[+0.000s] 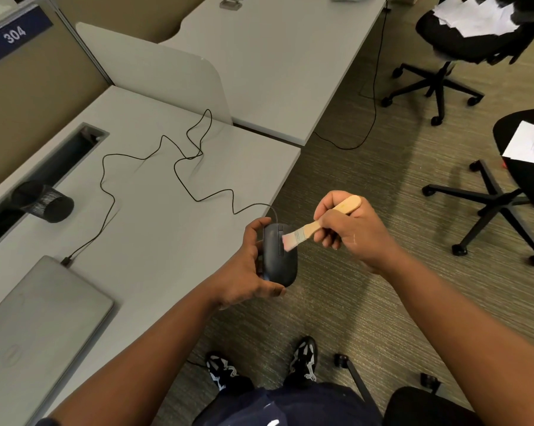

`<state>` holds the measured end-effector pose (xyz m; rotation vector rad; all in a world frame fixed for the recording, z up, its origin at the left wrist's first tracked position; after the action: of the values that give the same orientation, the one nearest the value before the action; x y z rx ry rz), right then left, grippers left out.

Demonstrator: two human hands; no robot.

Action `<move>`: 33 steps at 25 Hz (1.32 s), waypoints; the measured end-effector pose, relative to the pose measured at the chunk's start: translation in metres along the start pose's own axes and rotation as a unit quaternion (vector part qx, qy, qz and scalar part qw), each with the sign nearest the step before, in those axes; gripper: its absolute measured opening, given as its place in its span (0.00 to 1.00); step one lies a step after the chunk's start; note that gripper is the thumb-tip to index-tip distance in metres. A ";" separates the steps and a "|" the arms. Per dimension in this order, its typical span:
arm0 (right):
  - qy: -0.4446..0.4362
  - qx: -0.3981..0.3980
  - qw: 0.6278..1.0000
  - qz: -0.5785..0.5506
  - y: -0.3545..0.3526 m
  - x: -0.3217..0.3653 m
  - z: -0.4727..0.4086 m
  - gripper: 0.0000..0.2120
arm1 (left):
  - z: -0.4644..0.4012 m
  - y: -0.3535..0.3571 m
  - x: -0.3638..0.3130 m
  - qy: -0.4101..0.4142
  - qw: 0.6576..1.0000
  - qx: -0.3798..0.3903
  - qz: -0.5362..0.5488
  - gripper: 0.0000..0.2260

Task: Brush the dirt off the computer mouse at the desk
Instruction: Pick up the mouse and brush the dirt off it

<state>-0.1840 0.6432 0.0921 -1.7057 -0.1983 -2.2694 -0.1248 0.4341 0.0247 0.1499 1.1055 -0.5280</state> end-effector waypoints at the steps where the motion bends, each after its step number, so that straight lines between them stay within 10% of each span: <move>1: 0.011 0.017 1.000 0.003 0.002 -0.001 0.000 0.09 | -0.001 0.000 0.000 0.001 1.000 0.000 -0.001 0.55; 33: -0.126 -0.051 0.981 0.140 -0.002 -0.011 -0.003 0.09 | 0.009 0.009 0.002 0.005 0.999 0.027 -0.027 0.53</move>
<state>-0.1849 0.6456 0.0809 -1.9335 0.1019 -1.8908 -0.1131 0.4377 0.0257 0.1696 1.1073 -0.6069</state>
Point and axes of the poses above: each hand's wrist, its own z-axis away from the middle knuckle, its own y-axis out of the palm, x = y × z, the point moved 4 cm from there along -z, towards the middle knuckle, and after that the axes turned 1 degree about -z, right-handed, at the moved point
